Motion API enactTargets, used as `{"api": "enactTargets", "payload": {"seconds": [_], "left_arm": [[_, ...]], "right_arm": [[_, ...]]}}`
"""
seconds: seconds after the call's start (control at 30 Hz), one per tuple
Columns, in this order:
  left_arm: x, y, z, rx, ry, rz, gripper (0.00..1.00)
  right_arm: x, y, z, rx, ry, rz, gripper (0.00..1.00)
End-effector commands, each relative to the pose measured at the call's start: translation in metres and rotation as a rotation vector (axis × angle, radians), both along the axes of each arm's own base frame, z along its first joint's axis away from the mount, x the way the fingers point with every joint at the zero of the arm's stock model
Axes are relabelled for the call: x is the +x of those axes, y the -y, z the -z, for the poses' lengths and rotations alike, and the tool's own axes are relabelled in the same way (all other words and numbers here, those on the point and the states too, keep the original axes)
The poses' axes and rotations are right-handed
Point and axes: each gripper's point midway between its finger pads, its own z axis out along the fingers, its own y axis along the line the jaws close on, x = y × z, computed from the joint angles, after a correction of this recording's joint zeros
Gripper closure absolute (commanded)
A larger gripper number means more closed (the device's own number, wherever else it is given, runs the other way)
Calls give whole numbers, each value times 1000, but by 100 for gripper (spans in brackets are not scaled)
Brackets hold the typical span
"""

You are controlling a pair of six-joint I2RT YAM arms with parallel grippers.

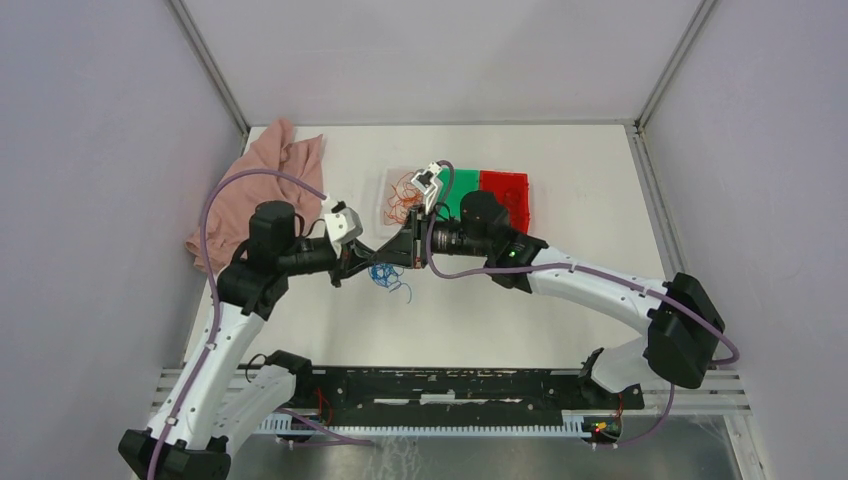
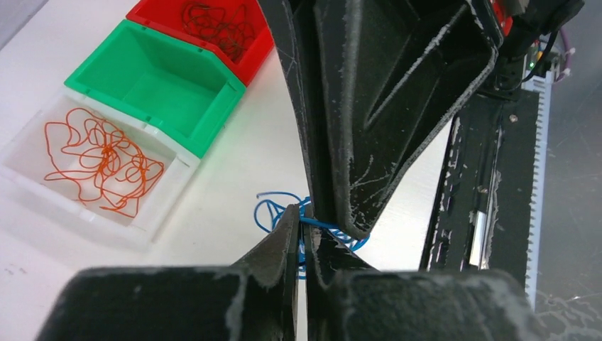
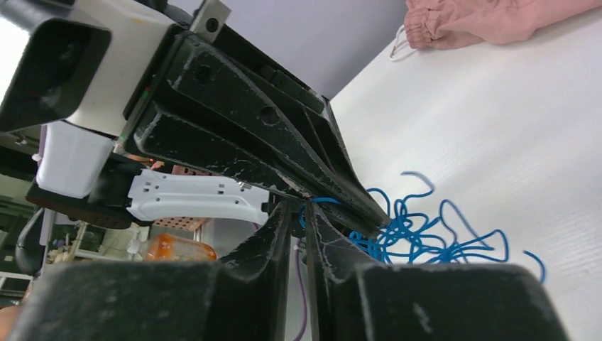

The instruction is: Untangle the cables

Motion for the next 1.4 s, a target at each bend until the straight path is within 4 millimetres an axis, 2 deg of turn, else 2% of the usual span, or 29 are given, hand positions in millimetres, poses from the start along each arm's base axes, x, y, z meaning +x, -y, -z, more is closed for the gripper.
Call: {"api": "enactTargets", "payload": {"seconds": [0.0,0.13,0.37,0.5,0.63,0.7,0.87,0.97,1.17,1.37], "left_arm": [[-2,13,-30,-138,-21,12,93],[2,14,-42,-202,-51,-45,94],[6,16,-63,-290,-104,-105,96],[9,13,-69,-310,-92,-139,96],[9,12,-66,-316,-100,-157,96],[7,12,-67,-325,-115,-156,95],[3,12,-74,-339,-113,-152,96],[3,13,-73,-348,-133,-153,96],[3,15,-76,-365,-151,-147,97],[1,16,-80,-366,-160,-136,96]], "right_arm": [[-18,-1,-32,138,22,-55,73],[-17,5,-31,158,42,-26,60],[-19,9,-35,204,75,-18,54],[-14,6,-41,237,83,-6,54],[-8,0,-50,282,104,13,55],[-4,0,-48,270,125,40,56],[10,13,-38,224,204,158,59],[15,16,-48,273,262,198,59],[8,-12,-47,261,369,169,60],[6,-17,-31,220,512,247,66]]}}
